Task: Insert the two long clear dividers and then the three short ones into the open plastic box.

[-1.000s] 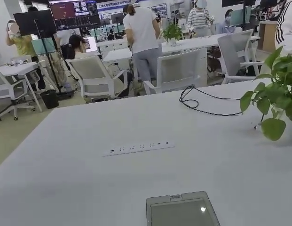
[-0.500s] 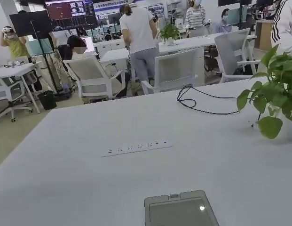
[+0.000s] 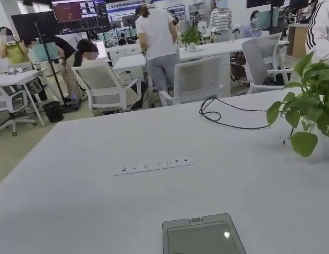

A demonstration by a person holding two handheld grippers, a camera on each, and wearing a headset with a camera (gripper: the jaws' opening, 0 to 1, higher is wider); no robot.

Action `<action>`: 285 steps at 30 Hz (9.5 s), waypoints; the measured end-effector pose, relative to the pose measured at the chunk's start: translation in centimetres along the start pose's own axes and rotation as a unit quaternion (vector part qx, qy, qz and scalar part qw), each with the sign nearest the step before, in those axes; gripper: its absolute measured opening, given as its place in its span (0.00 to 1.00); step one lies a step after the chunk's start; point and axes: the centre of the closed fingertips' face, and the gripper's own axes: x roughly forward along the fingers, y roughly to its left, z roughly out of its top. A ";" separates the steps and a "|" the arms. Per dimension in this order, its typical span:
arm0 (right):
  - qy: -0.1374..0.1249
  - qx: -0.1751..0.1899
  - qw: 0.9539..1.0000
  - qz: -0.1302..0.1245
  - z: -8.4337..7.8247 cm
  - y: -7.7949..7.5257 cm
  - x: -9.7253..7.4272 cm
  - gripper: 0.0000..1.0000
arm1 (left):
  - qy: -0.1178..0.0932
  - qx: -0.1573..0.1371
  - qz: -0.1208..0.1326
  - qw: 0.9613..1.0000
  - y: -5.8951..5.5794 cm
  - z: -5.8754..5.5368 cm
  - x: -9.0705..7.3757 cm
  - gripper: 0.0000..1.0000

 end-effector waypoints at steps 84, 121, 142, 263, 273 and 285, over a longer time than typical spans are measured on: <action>-0.031 0.199 0.980 0.003 12.9 6.4 8.9 0.17 | -0.307 -0.110 -0.207 0.922 -10.2 10.2 -10.4 0.30; -0.011 0.268 0.963 -0.018 13.2 5.3 9.7 0.07 | -0.311 -0.040 -0.197 0.929 -9.3 8.4 -10.2 0.44; 0.049 0.304 0.950 -0.046 13.0 3.4 10.3 0.07 | -0.323 0.080 -0.204 0.921 -8.0 5.5 -9.8 0.87; 0.299 0.260 0.909 -0.128 3.5 2.5 16.6 0.09 | -0.303 0.151 -0.270 0.902 -7.7 3.3 -7.3 1.00; 0.278 0.278 0.912 -0.114 3.2 2.5 16.9 0.10 | -0.300 0.147 -0.267 0.904 -7.6 3.4 -7.2 1.00; 0.217 0.311 0.921 -0.085 3.7 2.4 16.9 0.14 | -0.303 0.139 -0.256 0.907 -7.6 3.8 -7.7 1.00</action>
